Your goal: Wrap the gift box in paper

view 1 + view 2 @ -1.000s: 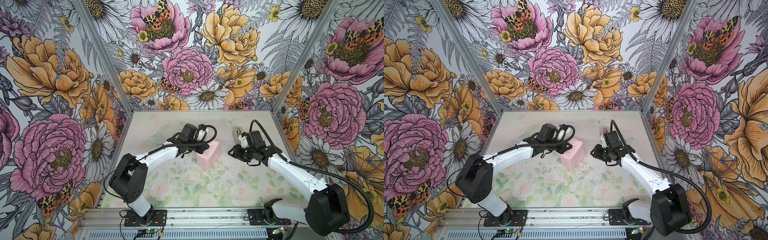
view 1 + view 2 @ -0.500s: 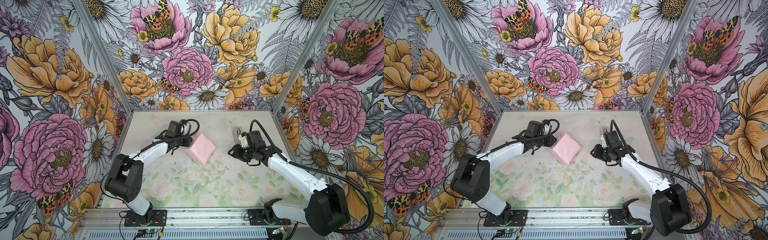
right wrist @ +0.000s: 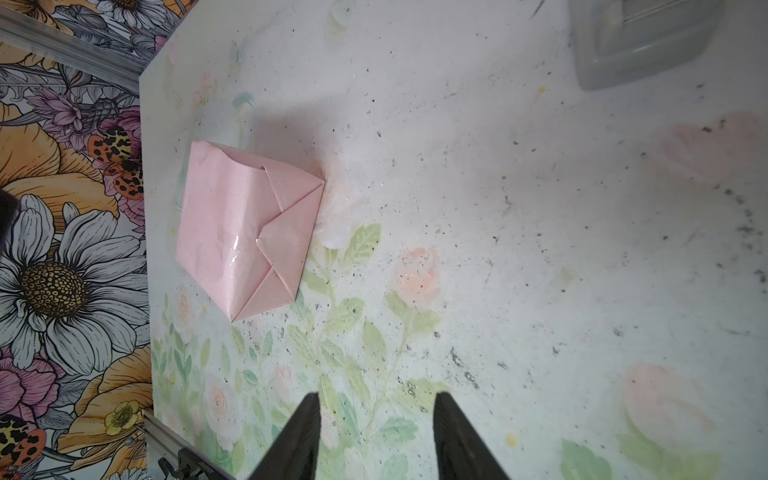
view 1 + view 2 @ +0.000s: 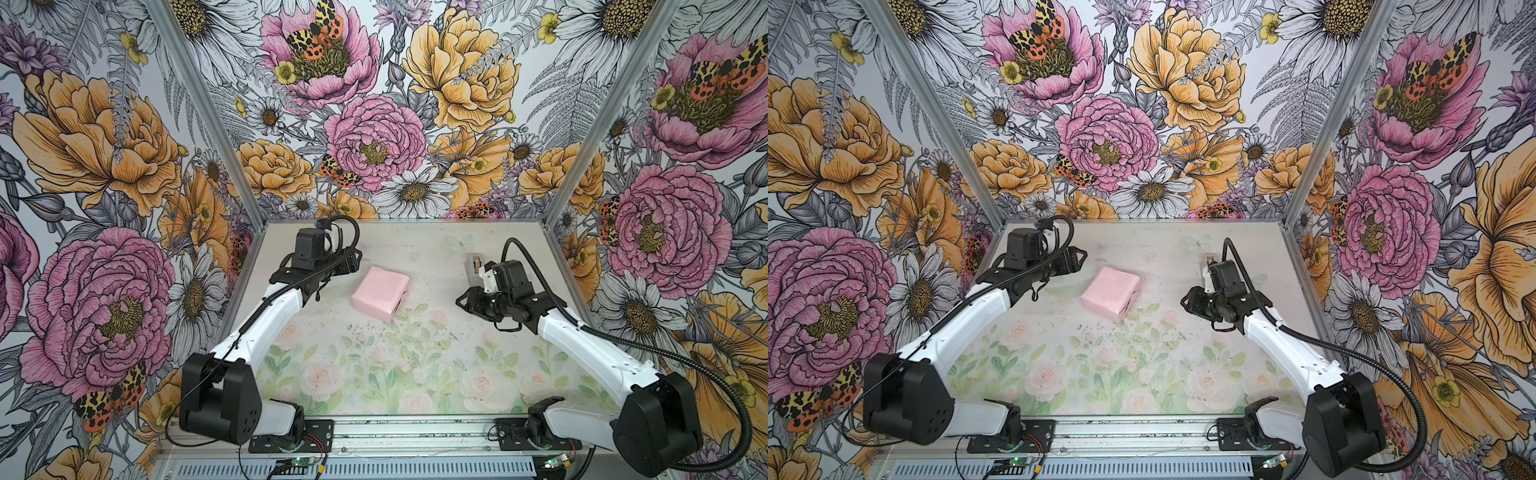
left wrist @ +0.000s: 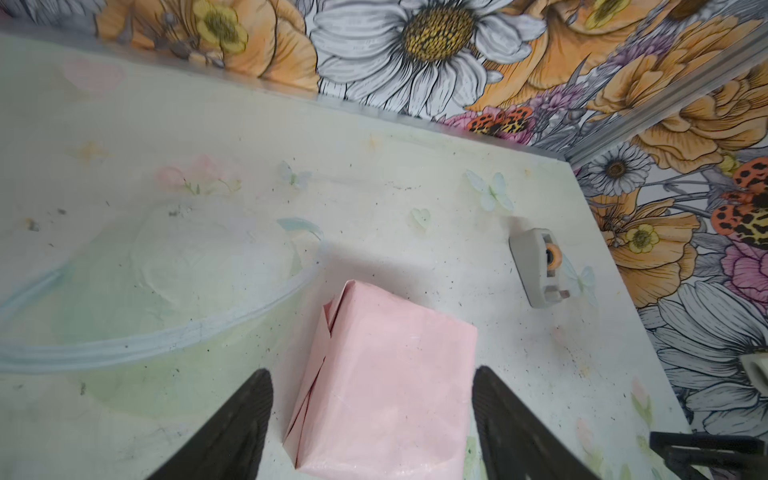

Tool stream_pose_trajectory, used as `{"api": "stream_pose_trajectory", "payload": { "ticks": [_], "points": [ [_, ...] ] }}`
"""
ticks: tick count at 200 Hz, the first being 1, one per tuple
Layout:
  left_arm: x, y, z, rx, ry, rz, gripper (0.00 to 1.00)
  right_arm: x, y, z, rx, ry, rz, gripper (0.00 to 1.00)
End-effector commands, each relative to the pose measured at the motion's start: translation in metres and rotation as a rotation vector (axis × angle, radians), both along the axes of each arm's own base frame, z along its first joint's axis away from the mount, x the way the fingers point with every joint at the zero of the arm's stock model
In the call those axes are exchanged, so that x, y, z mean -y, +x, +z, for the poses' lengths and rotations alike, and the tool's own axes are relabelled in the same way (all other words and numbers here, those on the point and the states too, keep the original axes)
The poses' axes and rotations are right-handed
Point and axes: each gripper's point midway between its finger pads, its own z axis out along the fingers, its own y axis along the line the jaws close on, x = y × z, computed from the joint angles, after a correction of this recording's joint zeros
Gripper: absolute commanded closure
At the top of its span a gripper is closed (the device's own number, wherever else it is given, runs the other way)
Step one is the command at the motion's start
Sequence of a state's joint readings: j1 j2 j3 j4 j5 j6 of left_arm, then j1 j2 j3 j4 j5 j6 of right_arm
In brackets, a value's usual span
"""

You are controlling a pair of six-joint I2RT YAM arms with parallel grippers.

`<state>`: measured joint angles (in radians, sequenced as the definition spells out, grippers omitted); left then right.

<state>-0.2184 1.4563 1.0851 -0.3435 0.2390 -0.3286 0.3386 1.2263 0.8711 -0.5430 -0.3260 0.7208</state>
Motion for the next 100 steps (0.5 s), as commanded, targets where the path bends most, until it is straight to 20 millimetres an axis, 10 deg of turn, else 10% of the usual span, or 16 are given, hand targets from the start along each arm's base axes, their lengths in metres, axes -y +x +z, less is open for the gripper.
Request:
{"api": "stream_pose_trajectory", "payload": {
  "ticks": [1,100],
  "points": [
    [0.015,0.003,-0.040,-0.116,-0.093,-0.040,0.22,0.001,0.005,0.006,0.031,0.023,-0.020,0.53],
    [0.122,-0.040,-0.068,-0.205,-0.286,-0.234,0.19,0.006,0.005,0.007,0.044,0.027,-0.037,0.53]
  ]
}}
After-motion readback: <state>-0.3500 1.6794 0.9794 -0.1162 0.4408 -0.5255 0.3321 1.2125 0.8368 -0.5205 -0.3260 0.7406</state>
